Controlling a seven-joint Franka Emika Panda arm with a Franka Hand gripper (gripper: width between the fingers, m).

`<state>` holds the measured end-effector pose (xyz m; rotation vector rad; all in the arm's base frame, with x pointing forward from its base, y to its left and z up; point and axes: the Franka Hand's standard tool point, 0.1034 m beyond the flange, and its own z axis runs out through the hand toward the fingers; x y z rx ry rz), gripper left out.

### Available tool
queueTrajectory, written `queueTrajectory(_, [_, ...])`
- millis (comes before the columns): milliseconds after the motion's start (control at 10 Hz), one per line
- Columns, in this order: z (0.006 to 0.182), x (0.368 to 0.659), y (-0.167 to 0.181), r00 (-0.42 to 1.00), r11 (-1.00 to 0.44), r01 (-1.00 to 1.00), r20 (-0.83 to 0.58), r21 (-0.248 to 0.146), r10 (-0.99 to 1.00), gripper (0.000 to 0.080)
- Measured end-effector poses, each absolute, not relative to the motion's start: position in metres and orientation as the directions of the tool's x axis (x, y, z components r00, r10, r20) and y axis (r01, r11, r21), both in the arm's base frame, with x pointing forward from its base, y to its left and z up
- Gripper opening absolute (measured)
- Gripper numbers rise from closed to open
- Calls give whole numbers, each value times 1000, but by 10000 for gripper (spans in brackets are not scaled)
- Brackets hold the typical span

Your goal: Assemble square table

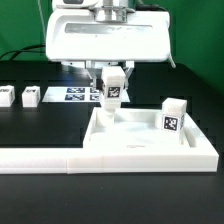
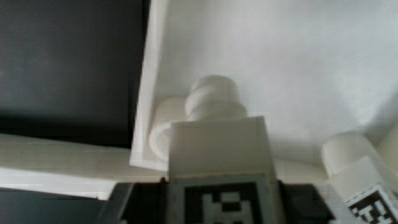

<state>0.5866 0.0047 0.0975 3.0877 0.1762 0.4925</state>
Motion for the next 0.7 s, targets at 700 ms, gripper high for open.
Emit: queueTrajectory(700, [87, 608, -5, 941, -993, 116, 316, 39, 122, 288])
